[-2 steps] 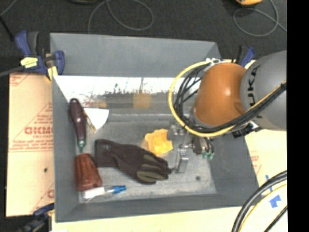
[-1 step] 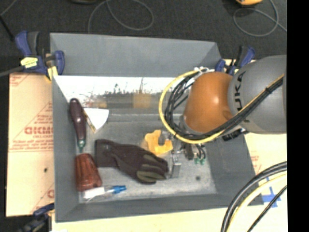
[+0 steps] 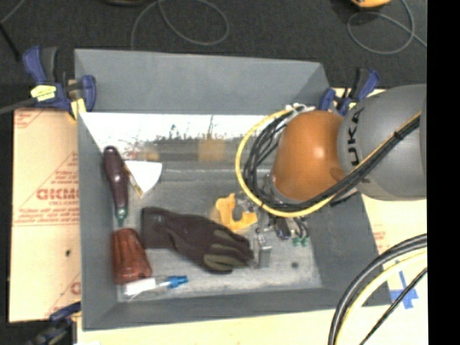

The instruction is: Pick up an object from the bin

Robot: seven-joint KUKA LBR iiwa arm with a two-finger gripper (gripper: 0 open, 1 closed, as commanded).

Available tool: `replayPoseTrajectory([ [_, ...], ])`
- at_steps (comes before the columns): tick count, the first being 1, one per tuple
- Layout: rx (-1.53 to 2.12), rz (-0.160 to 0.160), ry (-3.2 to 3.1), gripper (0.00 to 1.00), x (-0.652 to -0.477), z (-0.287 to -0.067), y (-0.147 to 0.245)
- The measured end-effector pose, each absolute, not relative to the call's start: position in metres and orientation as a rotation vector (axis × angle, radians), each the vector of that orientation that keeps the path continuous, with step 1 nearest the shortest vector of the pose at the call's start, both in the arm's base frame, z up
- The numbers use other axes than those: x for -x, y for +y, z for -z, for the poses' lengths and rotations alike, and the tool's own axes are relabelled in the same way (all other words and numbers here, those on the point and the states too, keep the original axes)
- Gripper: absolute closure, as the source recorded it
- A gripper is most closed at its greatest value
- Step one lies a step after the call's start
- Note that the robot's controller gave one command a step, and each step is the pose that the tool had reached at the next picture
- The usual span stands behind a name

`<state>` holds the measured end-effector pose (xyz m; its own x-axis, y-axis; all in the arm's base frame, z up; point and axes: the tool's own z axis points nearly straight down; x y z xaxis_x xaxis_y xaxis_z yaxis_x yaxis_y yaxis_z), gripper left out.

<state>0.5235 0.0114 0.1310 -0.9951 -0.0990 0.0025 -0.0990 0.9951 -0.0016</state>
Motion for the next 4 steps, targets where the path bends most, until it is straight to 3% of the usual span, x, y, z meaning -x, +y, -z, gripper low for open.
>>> replayPoseTrajectory([
  [1, -0.41, -0.002, -3.12, 0.0, -0.521, -0.112, 0.033],
  [2, -0.032, -0.001, -3.143, 1.0, -0.525, -0.084, 0.079],
  [3, -0.034, -0.002, -3.142, 0.0, -0.525, -0.084, 0.078],
  [4, -0.035, -0.003, -3.143, 1.0, -0.526, -0.084, 0.078],
])
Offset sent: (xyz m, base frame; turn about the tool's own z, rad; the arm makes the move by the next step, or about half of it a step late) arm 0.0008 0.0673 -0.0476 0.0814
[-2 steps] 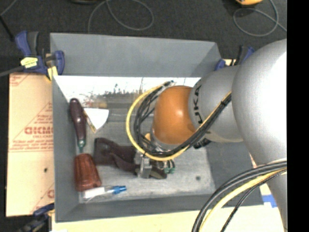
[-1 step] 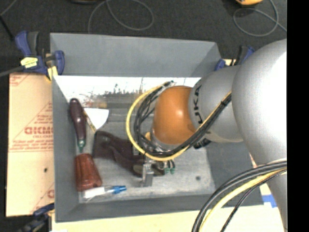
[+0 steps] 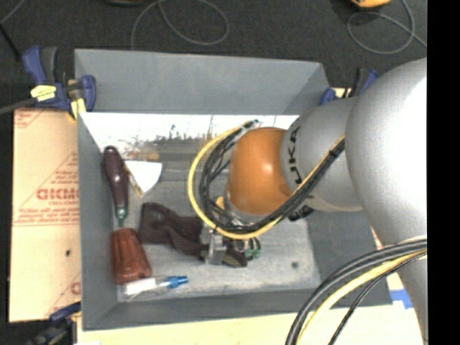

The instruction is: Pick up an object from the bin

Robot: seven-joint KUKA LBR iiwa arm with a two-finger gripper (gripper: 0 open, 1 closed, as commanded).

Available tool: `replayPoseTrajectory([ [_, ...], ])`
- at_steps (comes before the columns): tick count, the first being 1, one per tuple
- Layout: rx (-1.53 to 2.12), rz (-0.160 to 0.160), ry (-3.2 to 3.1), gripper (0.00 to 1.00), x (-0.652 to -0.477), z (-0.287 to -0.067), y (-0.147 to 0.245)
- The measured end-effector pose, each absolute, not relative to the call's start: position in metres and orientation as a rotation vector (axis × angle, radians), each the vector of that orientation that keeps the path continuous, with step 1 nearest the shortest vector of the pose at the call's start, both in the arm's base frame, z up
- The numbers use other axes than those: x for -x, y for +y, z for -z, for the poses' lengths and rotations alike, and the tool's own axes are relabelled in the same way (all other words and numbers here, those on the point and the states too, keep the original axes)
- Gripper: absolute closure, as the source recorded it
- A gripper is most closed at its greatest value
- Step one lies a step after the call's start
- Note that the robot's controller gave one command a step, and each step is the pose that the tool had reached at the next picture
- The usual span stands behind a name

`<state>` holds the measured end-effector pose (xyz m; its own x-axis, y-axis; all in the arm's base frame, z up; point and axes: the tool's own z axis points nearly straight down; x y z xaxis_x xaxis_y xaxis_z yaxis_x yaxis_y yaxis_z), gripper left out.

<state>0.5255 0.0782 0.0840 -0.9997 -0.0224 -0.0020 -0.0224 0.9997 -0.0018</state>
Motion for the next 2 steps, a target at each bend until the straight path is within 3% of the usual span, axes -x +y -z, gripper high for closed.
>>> replayPoseTrajectory([
  [1, 0.036, 0.003, 3.139, 1.0, -0.526, -0.084, 0.078],
  [2, 0.019, 0.003, 3.138, 1.0, -0.523, -0.168, 0.08],
])
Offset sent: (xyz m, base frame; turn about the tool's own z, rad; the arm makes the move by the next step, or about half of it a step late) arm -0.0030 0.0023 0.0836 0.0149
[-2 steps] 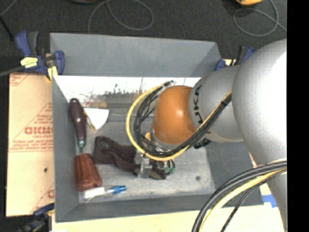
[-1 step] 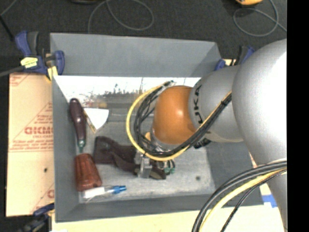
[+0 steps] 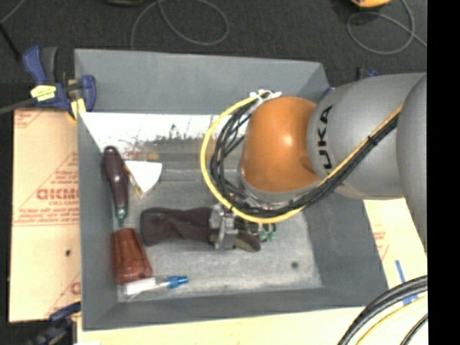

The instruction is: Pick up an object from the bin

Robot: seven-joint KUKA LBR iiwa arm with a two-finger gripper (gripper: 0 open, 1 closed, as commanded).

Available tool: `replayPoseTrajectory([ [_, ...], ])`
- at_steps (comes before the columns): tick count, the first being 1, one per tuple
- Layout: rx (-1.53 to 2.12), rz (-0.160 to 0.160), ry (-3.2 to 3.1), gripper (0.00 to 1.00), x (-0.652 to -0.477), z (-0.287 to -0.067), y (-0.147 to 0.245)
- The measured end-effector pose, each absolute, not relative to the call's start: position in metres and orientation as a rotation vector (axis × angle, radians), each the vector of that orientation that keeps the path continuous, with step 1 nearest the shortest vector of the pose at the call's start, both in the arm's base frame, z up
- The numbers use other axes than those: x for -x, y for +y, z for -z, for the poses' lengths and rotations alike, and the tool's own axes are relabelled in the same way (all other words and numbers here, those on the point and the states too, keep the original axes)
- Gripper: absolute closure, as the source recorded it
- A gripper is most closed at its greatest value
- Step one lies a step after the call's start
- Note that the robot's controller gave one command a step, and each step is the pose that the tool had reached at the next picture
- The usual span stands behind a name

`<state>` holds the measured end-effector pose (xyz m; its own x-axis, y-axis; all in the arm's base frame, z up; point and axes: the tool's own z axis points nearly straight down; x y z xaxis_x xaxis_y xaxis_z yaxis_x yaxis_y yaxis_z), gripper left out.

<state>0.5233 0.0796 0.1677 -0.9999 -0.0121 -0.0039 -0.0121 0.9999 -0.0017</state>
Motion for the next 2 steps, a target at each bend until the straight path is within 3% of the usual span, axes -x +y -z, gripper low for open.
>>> replayPoseTrajectory([
  [2, 0.023, 0.005, 3.137, 1.0, -0.5234, -0.1677, 0.0792],
])
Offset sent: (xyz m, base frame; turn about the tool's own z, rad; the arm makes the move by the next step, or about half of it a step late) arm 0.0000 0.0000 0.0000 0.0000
